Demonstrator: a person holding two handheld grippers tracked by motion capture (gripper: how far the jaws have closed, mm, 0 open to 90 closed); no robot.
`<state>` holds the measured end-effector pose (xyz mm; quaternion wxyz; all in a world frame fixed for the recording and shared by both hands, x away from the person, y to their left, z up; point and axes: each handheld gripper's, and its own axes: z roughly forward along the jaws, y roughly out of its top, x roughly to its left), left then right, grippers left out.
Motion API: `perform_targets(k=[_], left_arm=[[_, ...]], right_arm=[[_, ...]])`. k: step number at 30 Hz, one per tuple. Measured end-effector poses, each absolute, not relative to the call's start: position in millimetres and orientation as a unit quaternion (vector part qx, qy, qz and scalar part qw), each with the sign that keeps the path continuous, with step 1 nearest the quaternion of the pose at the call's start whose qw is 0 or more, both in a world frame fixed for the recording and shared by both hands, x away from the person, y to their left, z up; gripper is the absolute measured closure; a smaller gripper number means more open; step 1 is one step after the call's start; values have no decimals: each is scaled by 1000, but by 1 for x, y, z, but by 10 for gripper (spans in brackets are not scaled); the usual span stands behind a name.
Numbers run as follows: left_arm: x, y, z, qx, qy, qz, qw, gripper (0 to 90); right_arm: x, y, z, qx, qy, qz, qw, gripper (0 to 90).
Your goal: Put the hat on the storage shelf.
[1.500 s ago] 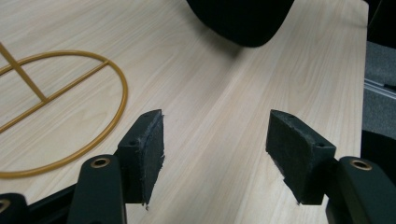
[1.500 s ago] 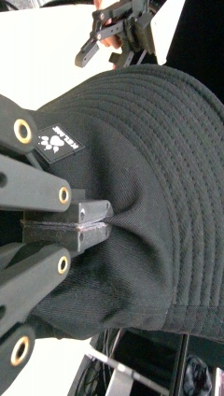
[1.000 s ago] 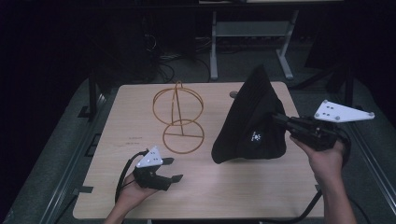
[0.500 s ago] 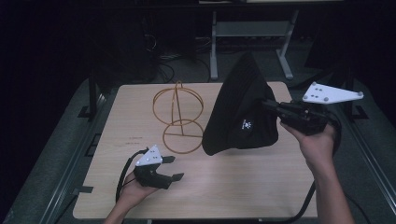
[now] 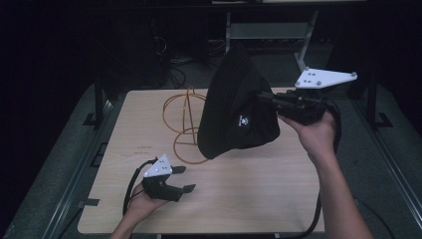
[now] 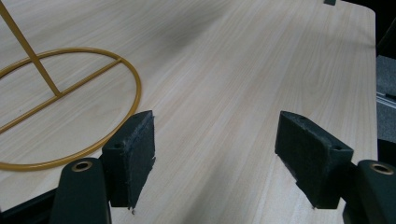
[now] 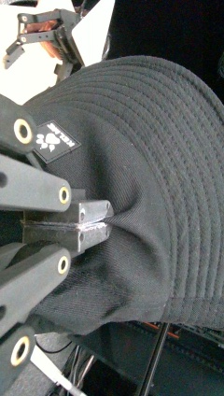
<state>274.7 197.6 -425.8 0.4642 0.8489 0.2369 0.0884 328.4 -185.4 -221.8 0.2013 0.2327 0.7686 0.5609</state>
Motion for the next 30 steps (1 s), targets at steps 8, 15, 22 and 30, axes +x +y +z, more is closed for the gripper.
perform_targets(k=[8,15,22,30], left_arm=[[275,201,-425,848,237,93,464,277],[272,202,-425,848,235,95,466,277],[271,201,-425,853,227,97,460,277],[270,199,-425,854,223,100,460,279]], right_arm=[[343,-156,-201,213,783,554,187,894],[363,-133,-187,213,796,538,177,894],[383,-105,-180,206,809,526,162,893],[401,-77,-177,201,827,505,145,893]])
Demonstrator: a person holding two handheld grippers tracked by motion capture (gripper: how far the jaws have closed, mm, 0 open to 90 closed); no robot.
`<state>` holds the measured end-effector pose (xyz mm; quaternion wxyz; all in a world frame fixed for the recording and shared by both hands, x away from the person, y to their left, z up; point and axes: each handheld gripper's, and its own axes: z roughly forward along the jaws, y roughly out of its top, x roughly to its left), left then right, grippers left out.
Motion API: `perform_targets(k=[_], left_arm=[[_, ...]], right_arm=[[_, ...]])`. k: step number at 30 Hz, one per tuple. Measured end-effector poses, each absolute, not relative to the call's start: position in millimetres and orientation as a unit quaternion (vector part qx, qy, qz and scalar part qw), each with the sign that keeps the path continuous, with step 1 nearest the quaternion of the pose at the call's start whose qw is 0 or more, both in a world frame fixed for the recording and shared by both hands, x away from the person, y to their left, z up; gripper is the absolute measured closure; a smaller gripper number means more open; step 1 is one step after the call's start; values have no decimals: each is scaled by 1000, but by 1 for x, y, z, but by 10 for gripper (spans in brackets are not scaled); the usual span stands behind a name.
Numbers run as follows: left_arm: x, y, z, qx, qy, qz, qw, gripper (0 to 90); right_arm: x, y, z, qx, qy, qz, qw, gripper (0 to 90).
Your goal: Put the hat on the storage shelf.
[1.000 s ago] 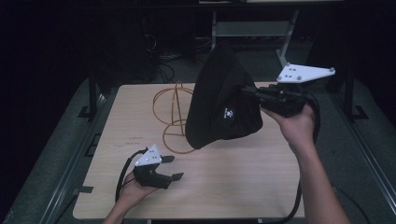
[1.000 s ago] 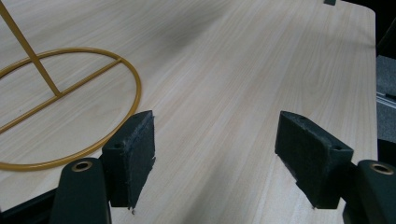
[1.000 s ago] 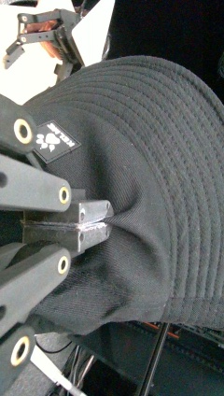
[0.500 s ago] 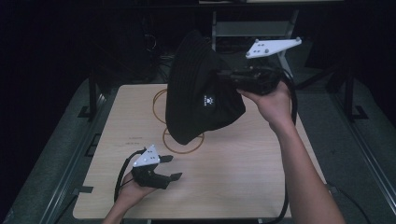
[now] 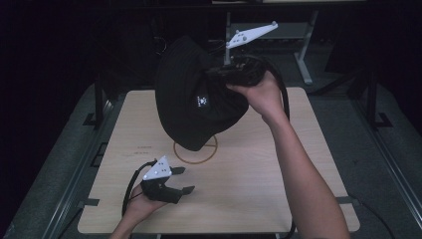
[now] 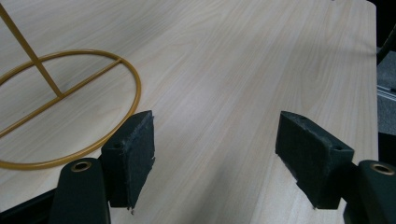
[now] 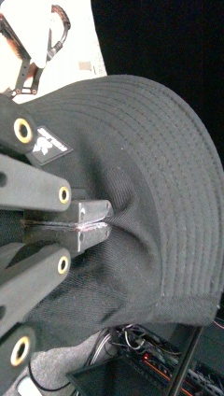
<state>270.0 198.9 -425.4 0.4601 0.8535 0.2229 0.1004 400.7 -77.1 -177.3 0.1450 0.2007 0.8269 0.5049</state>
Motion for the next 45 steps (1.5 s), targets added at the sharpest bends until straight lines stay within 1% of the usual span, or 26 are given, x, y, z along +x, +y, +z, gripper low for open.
perform_targets(k=[6,14,29,30,31,33,34,38,40,43,45], left_arm=[[270,199,-425,855,221,102,458,280],[270,198,-424,854,219,98,461,285],[270,200,-421,854,215,98,463,289],[270,200,-421,853,214,99,465,290],[270,200,-421,854,214,99,465,290],[269,200,-421,855,211,101,462,289],[269,201,-420,858,206,101,460,290],[267,204,-418,849,213,88,475,292],[266,207,-418,850,213,93,473,301],[265,211,-419,840,229,93,483,301],[265,215,-420,842,234,95,477,300]], right_arm=[[411,-56,-174,194,837,491,143,893],[423,-34,-179,193,848,475,133,893],[445,14,-188,172,886,408,138,889],[446,18,-190,174,888,402,141,879],[448,23,-193,171,891,393,147,844],[449,29,-197,175,892,388,150,673],[450,31,-199,175,896,380,148,648],[446,27,-204,176,895,383,144,597],[445,20,-207,178,891,395,136,581],[444,13,-211,185,887,404,129,549],[443,7,-213,193,878,421,120,542]])
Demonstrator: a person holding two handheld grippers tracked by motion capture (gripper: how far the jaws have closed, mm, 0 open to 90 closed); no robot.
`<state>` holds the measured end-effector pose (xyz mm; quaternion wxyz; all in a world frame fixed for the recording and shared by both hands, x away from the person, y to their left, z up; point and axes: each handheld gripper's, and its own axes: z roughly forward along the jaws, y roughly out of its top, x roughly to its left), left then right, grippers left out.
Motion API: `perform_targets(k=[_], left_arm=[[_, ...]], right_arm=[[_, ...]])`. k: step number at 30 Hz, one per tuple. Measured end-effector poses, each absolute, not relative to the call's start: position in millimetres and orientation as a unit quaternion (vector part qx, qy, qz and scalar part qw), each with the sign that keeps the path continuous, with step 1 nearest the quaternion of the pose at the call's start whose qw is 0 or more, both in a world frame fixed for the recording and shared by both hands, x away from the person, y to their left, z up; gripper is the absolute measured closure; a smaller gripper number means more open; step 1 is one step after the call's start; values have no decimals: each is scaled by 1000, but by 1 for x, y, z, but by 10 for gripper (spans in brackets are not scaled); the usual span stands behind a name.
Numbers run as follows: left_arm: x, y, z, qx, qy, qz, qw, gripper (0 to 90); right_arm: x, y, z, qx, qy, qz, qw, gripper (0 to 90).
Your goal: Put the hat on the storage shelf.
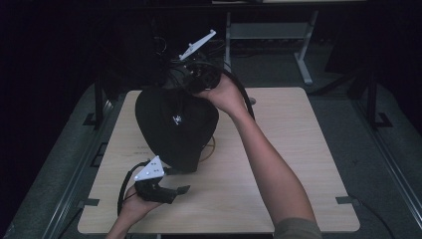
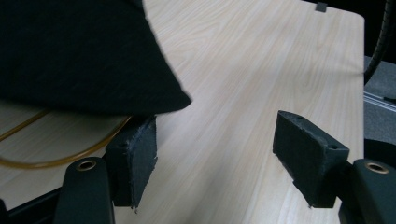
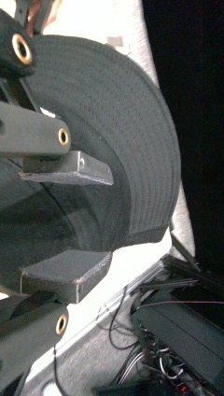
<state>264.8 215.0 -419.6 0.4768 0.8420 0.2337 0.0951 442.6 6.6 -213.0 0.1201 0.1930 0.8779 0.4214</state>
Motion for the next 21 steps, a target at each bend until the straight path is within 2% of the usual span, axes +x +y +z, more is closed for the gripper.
perform_targets(k=[8,21], left_arm=[[263,221,-419,842,239,106,472,298],[259,217,-424,851,231,102,461,300]], right_arm=[[431,-27,-224,209,852,468,104,452],[413,-75,-245,249,825,500,89,383]])
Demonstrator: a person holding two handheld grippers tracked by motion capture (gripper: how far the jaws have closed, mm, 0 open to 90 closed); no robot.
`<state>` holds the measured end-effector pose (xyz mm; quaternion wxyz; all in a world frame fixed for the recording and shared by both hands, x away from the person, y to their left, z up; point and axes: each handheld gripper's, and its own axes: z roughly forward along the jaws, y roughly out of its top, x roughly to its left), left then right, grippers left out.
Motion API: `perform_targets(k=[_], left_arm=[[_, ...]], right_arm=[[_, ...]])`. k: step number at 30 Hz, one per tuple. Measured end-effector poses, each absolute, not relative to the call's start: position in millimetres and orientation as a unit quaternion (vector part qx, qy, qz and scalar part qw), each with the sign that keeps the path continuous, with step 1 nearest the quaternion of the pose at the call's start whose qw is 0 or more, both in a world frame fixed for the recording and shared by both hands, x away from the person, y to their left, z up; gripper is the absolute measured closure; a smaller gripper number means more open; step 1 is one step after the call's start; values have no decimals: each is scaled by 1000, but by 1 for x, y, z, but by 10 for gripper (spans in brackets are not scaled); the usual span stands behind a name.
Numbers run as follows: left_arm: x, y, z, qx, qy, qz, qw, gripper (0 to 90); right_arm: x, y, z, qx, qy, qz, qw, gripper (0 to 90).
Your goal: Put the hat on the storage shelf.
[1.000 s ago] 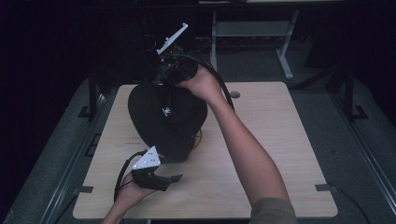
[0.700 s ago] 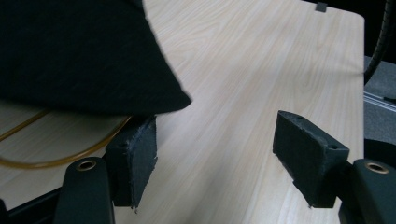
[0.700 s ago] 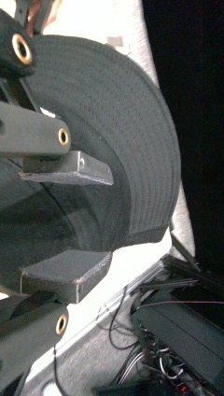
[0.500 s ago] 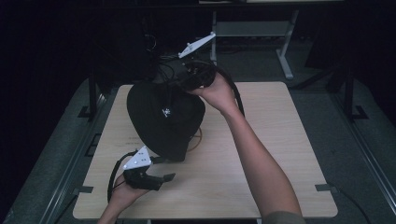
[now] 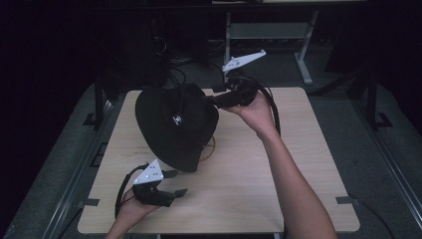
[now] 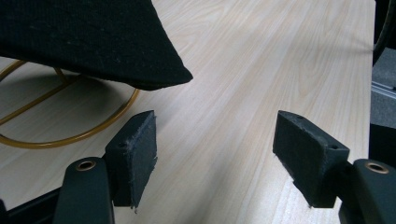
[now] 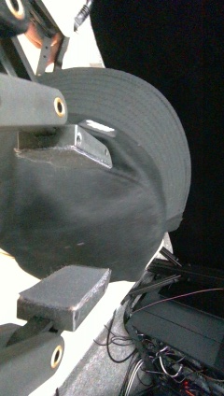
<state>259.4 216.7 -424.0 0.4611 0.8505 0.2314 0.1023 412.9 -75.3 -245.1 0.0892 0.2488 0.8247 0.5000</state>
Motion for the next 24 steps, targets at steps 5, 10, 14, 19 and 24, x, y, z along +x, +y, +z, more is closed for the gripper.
perform_targets(k=[5,10,14,19,24], left_arm=[[258,213,-425,853,228,93,460,310],[254,216,-427,855,237,78,454,310],[253,220,-428,857,241,78,448,310],[250,219,-429,861,239,78,443,313],[248,216,-430,864,237,77,439,322]], right_arm=[[402,-99,-256,262,817,506,91,363],[392,-118,-267,273,809,511,95,348],[387,-132,-277,284,805,512,92,342],[381,-146,-288,297,799,516,88,333],[377,-156,-297,303,797,515,87,322]])
